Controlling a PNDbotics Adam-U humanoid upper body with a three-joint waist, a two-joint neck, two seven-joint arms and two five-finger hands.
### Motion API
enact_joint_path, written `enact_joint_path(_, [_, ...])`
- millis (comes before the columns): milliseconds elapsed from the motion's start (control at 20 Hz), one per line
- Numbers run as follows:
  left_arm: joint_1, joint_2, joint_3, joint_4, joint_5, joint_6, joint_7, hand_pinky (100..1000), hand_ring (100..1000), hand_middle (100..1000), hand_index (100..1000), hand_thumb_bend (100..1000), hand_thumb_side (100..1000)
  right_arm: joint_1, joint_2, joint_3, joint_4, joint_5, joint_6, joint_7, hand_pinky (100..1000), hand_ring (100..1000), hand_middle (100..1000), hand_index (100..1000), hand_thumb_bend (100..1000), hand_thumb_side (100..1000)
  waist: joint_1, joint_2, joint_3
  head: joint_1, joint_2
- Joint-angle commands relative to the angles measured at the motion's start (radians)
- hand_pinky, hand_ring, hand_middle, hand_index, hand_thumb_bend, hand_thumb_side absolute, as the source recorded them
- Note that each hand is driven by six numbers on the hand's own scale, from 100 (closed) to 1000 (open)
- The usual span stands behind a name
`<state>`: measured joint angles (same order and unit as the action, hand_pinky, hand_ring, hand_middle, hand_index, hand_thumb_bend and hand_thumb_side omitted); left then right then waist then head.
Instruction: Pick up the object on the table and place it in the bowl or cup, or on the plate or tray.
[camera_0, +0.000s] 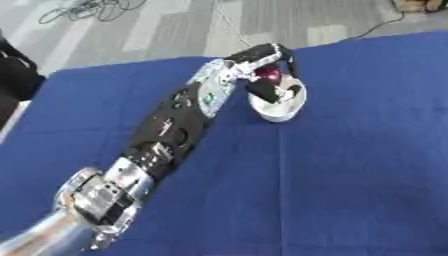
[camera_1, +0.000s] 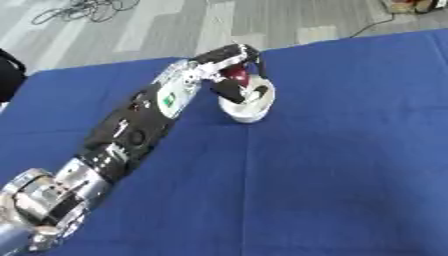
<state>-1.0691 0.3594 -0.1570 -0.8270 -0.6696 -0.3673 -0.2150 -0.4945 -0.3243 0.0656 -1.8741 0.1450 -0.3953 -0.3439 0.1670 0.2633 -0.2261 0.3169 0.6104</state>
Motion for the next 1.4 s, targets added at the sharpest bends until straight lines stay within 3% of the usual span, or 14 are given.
enact_joint_path(50, [-0.023, 0.018, 0.013, -0.011, -0.008, -0.006, 0.018, 456, 548, 655, 662, 100, 427, -0.010, -0.006, 0.000, -0.013, -0.001, -0.001, 0.003, 465, 707, 737, 802, 100, 1000, -0.008, -0.017, 0.001, 0.003, -0.014])
enact_joint_path(250, [-0.025, 0.017, 0.013, -0.011, -0.009, -0.010, 0.030, 481, 572, 672, 677, 101, 493, -0.010, -0.005, 0.000, -0.013, -0.001, -0.001, 0.003, 465, 707, 738, 802, 100, 1000, -0.007, -0.018, 0.001, 0.000, -0.014])
enact_joint_path(400, [-0.026, 0.019, 0.012, -0.010, -0.012, -0.014, 0.034, 509, 600, 690, 694, 149, 615, -0.009, -0.006, 0.000, -0.012, -0.001, -0.001, 0.004, 465, 707, 738, 802, 100, 1000, -0.007, -0.019, 0.001, -0.001, -0.013])
enact_joint_path(700, [-0.026, 0.021, 0.013, -0.009, -0.014, -0.018, 0.036, 522, 608, 698, 701, 140, 677, -0.008, -0.006, 0.000, -0.011, -0.001, -0.001, 0.004, 465, 707, 738, 802, 100, 1000, -0.008, -0.020, 0.003, -0.005, -0.011])
enact_joint_path(1050, [-0.023, 0.032, 0.016, -0.029, 0.002, -0.018, 0.056, 524, 608, 700, 706, 100, 687, -0.001, -0.008, -0.002, -0.005, 0.000, -0.001, 0.004, 466, 707, 737, 802, 100, 1000, -0.012, -0.032, 0.019, -0.013, -0.008])
enact_joint_path(1400, [-0.007, 0.053, 0.019, -0.096, 0.021, -0.016, 0.118, 501, 574, 672, 679, 100, 600, 0.018, -0.010, -0.004, 0.003, 0.005, -0.001, 0.000, 467, 706, 736, 801, 100, 1000, -0.021, -0.060, 0.065, -0.024, -0.006])
